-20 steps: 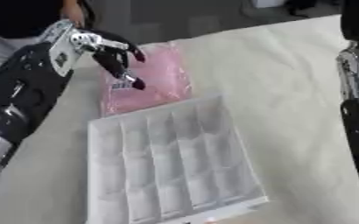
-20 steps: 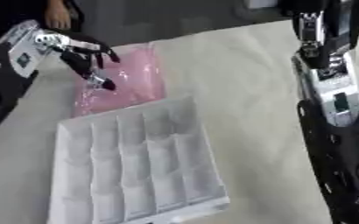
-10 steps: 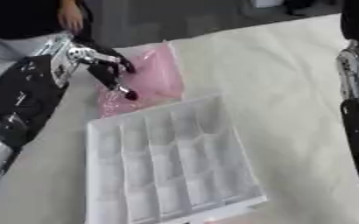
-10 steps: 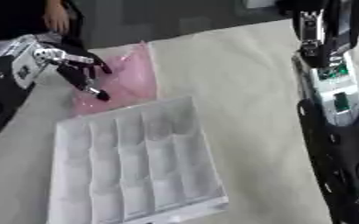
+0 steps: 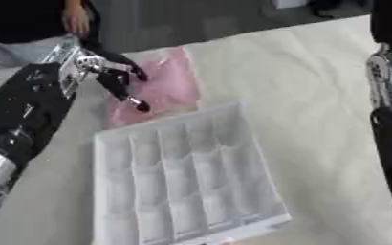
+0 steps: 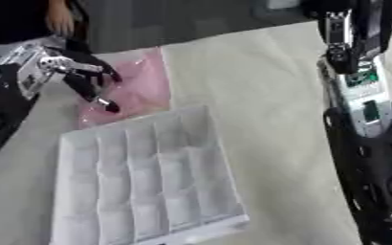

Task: Pick up objects on the table and place them in the box.

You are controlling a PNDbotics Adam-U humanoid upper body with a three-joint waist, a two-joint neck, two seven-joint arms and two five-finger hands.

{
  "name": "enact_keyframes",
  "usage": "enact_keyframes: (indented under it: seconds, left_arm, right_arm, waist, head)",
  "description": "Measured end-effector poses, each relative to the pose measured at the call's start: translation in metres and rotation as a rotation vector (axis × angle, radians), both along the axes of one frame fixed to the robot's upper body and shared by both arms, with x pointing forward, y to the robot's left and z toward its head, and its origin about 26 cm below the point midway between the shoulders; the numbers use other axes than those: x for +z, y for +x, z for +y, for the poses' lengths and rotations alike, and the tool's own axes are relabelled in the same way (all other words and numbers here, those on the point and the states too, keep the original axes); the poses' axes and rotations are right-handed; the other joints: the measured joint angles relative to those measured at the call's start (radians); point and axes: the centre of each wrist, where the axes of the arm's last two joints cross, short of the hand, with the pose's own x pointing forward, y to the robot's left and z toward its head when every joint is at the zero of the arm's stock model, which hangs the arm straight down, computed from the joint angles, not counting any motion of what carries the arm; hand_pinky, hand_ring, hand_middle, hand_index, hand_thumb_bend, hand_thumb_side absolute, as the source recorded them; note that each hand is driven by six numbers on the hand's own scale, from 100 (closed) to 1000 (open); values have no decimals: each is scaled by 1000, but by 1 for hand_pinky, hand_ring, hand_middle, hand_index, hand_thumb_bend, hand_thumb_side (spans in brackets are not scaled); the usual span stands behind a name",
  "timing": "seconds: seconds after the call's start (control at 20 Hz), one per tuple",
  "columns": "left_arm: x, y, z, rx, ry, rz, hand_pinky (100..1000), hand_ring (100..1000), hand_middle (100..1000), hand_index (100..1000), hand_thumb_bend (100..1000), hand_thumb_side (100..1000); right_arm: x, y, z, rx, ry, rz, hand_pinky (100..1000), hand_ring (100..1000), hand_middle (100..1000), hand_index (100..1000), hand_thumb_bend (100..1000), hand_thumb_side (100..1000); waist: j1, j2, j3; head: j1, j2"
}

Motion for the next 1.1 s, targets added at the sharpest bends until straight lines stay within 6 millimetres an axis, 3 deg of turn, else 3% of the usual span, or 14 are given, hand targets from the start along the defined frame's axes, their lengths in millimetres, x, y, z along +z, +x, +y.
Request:
enact_keyframes:
  seconds: [0.2,0.45,0.55,0.6,0.65,0.75,0.8,0.95,1.0,1.05,1.1]
  left_arm:
    - [-6,0,-7,-22,29,-9,713,848,915,999,782,789]
    - [-17,-1,-10,-44,42,-17,650,786,854,905,696,739]
    - [-22,-2,-9,-50,34,-27,593,739,797,834,521,535]
    - [-23,-2,-9,-52,28,-37,536,674,732,739,301,269]
    - [-25,-2,-9,-50,17,-52,459,594,631,645,107,171]
    - [-29,-3,-8,-40,-7,-99,403,546,568,578,100,176]
    - [-32,-4,-7,-35,-21,-127,330,494,504,511,100,163]
    - [-36,-6,-6,-36,-47,-209,238,439,455,457,100,131]
    - [-37,-6,-5,-40,-50,-230,166,392,396,400,137,105]
    - [-39,-7,-5,-45,-56,-251,166,392,396,400,137,105]
    - [-39,-7,-5,-51,-63,-272,100,326,314,328,150,100]
  right_arm:
    - [0,0,0,0,1,1,434,641,784,665,100,643]
    - [0,0,1,2,9,2,433,640,784,664,100,642]
    - [0,0,1,2,9,2,432,640,784,664,100,642]
    - [0,0,1,2,9,3,432,639,784,664,100,642]
    - [0,0,1,1,7,4,431,639,784,664,100,644]
    - [-1,0,1,1,5,6,431,639,784,664,100,643]
    - [-1,0,0,0,5,8,430,638,783,663,100,642]
    - [-2,0,0,0,5,11,429,637,783,663,100,642]
    - [-2,0,0,0,3,13,428,636,783,663,100,644]
    - [-3,0,0,0,2,15,428,636,783,663,100,644]
    - [-3,0,0,0,1,16,427,636,783,663,100,644]
  waist:
    - [-3,0,-1]
    - [-6,-1,-5]
    - [-6,-4,-7]
    - [-6,-4,-7]
    - [-6,-4,-7]
    - [-6,-4,-9]
    - [-6,-4,-9]
    - [-6,-4,-10]
    - [-6,-4,-10]
    - [-6,-4,-10]
    - [-6,-4,-10]
  head:
    - [0,0]
    - [0,0]
    - [0,0]
    - [0,0]
    - [0,0]
    - [0,0]
    - [0,0]
    - [0,0]
    - [0,0]
    - [0,0]
    - [0,0]
